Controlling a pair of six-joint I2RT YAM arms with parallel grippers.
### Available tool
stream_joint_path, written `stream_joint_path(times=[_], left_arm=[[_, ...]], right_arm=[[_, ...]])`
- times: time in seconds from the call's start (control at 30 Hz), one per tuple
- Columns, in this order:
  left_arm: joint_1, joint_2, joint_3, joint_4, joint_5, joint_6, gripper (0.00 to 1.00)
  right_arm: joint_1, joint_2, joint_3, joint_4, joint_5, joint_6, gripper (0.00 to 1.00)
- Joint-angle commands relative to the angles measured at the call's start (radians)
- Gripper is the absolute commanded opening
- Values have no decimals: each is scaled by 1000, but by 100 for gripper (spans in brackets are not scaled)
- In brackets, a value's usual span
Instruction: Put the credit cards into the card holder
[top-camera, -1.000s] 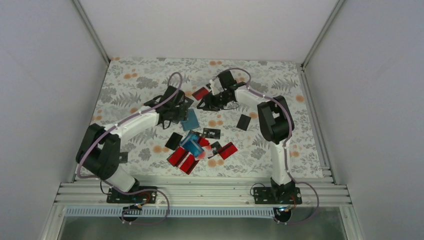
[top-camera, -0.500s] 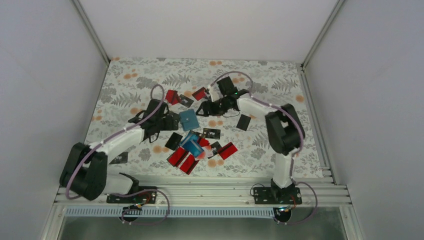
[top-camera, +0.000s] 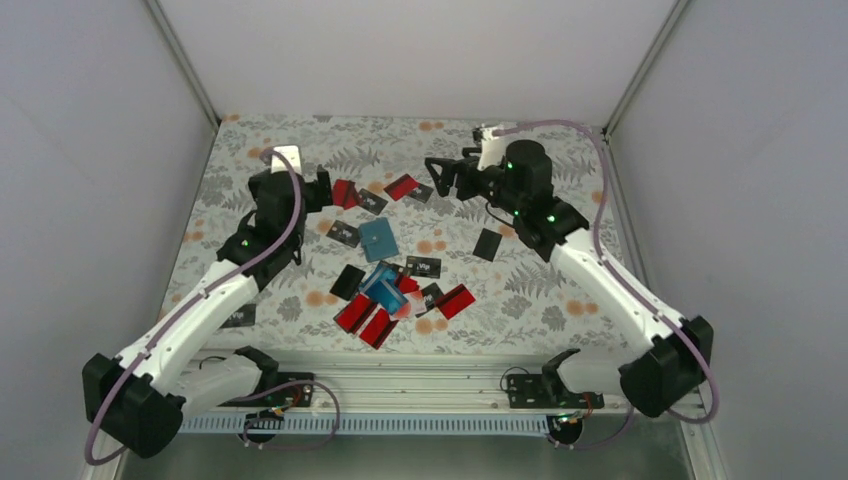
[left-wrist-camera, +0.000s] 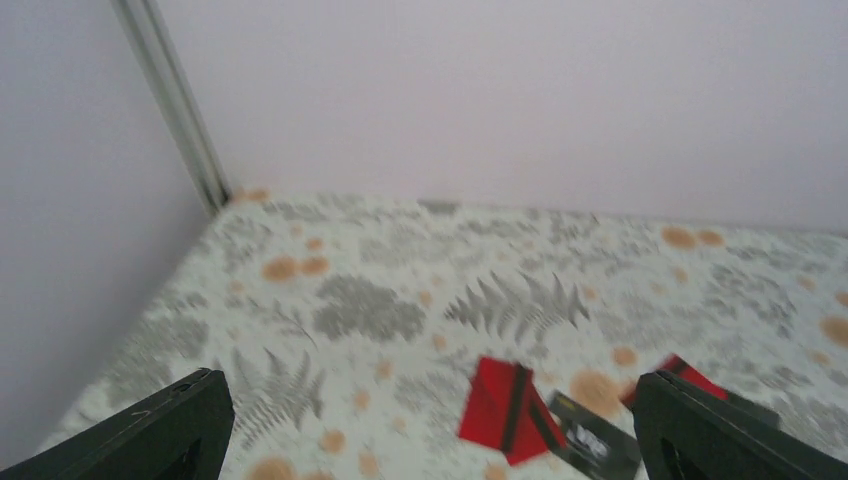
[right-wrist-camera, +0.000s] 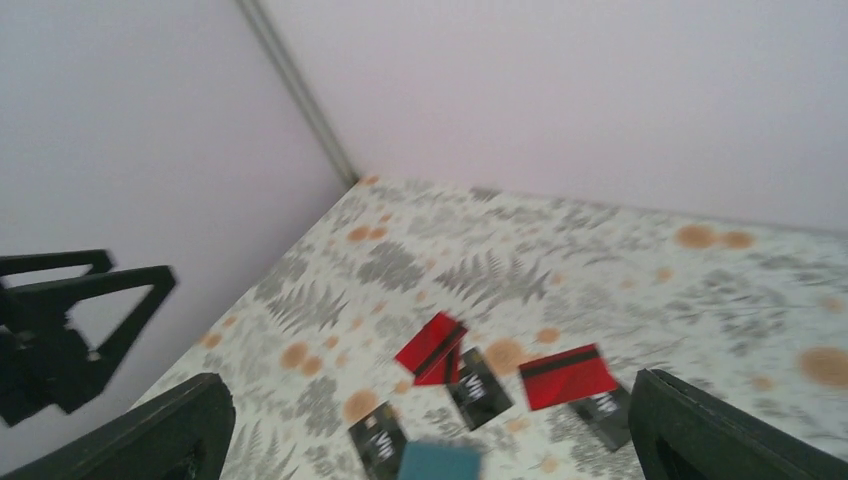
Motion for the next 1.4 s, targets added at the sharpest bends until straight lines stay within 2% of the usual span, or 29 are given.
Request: stream_joint_path(times=[0.0, 0.07, 0.13, 0.17, 0.23, 0.3, 0.4, 0.53, 0.67, 0.73, 0.83, 0.97, 1.1, 1.17, 1.37], left_arm=[[10, -46, -74, 226, -132, 254, 100], [26, -4, -127, 295, -123, 343, 100], [37, 32, -198, 378, -118, 428, 100], [44, 40, -248, 455, -108, 460, 100], [91, 54, -321, 562, -39, 443, 100], [156, 57, -365, 604, 94, 395, 100], [231, 63, -431, 693, 197, 362, 100], [324, 158, -515, 849, 245, 312, 100], [373, 281, -592, 1031, 226, 319, 100], [379, 285, -601, 1072, 248, 334, 100], [411, 313, -604, 1137, 291, 338, 100], [441, 355, -611, 1253, 387, 355, 100], [461, 468, -678, 1481, 377, 331, 100], [462, 471, -680, 1491, 372, 328, 100], [463, 476, -676, 1487, 372, 330, 100]], right_arm=[[5, -68, -46, 65, 197, -42, 100], [5, -21, 13, -29, 211, -133, 100], [-16, 43, 90, -142, 281, -134, 100], [-43, 49, 78, -138, 296, -112, 100], [-111, -3, -40, -5, 255, -112, 100], [-146, -84, -216, 209, 252, -235, 100], [-169, -143, -377, 380, 354, -344, 100], [-254, -113, -472, 460, 391, -332, 100], [-301, -81, -636, 668, 401, -357, 100], [-323, -69, -701, 769, 417, -362, 100], [-363, -17, -750, 880, 409, -379, 100], [-441, 78, -792, 1024, 324, -373, 100], [-513, 171, -832, 1155, 214, -338, 100], [-560, 201, -874, 1253, 118, -319, 100], [-573, 210, -870, 1246, 89, -316, 100]])
